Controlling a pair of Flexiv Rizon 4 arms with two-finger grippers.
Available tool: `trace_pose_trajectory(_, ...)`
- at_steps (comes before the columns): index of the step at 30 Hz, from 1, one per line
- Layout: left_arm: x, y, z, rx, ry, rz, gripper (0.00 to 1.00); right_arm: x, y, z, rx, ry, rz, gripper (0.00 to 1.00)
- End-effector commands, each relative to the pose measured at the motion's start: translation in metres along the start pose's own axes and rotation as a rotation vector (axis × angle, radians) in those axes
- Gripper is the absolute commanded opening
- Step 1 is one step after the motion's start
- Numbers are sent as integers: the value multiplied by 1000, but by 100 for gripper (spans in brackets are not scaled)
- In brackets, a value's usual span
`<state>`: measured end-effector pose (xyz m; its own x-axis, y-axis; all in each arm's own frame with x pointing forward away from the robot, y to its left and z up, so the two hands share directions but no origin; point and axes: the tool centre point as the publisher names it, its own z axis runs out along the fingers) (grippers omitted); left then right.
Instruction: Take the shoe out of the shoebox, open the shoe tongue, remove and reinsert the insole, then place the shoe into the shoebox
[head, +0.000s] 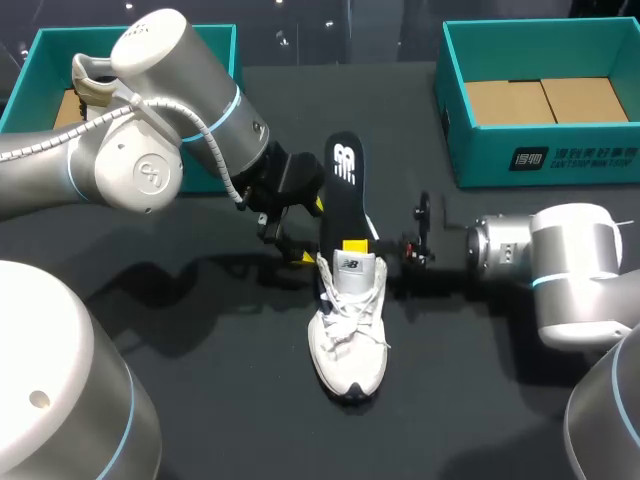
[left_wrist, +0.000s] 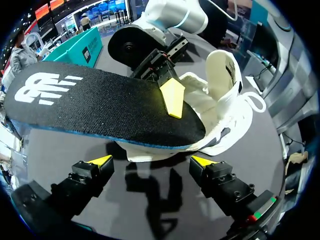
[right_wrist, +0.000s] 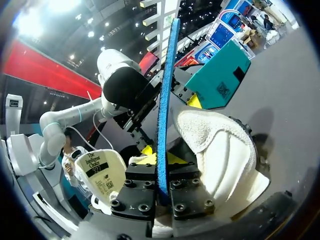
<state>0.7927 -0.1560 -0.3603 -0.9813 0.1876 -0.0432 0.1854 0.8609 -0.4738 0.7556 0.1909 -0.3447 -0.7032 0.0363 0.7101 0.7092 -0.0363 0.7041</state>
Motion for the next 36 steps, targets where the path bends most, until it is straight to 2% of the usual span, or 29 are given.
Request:
trace_pose_trajectory(1, 0, 0, 0, -2, -1, 1, 100, 4, -18, -3, -12, -17, 5, 0)
trace_pose_trajectory(9, 0, 0, 0, -2, -1, 1, 100, 11, -12, -3, -17, -12, -35, 0)
trace_pose_trajectory(10, 0, 0, 0, -2, -1, 1, 100, 11, -10, -2, -15, -9, -40, 2)
trace_pose_trajectory(14, 0, 0, 0, -2, -1, 1, 100, 11, -7, -1, -7, 4, -51, 26)
trace_pose_trajectory(15, 0, 0, 0, -2, -1, 1, 100, 10, -7, -1, -6, 7, -53, 27)
trace_pose_trajectory(25, 0, 0, 0, -2, -1, 1, 100, 11, 2, -1, 17, 15, -93, 32)
trace_pose_trajectory(36, 0, 0, 0, -2, -1, 1, 100, 14, 11, 0, 32, 11, -127, 32)
